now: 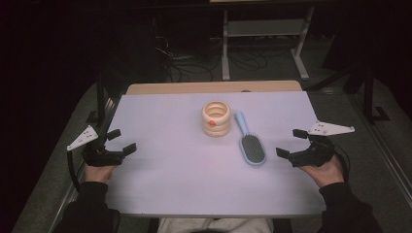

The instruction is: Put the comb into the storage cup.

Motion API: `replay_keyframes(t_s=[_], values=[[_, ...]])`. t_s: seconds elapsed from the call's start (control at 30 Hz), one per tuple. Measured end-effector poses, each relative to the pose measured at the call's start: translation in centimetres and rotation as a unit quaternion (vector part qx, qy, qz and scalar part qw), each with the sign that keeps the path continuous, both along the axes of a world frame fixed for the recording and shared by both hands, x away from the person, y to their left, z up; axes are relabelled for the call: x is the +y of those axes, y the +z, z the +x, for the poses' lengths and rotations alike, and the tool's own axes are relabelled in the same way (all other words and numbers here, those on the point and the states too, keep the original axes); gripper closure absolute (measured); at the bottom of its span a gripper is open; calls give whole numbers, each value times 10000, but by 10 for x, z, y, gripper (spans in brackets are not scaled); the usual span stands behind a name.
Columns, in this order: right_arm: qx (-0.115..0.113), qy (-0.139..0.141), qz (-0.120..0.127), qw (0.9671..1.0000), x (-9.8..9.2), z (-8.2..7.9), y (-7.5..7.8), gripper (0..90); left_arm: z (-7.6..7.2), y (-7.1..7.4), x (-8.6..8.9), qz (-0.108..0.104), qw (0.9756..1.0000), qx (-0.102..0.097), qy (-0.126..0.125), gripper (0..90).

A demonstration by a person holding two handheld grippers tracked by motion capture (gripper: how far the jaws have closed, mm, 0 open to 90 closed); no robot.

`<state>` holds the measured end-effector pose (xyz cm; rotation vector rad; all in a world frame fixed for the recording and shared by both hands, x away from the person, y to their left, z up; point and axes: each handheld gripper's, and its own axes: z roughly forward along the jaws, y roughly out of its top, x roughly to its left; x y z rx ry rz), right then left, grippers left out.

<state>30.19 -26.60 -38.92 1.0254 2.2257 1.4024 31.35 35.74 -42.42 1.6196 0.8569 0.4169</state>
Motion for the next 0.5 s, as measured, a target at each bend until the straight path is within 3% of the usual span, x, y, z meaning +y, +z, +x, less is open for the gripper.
replay_keyframes(t_s=[0.5], values=[[116, 108, -37, 9999, 6, 13, 15, 0, 0, 0, -1, 11, 10000, 37, -27, 0]])
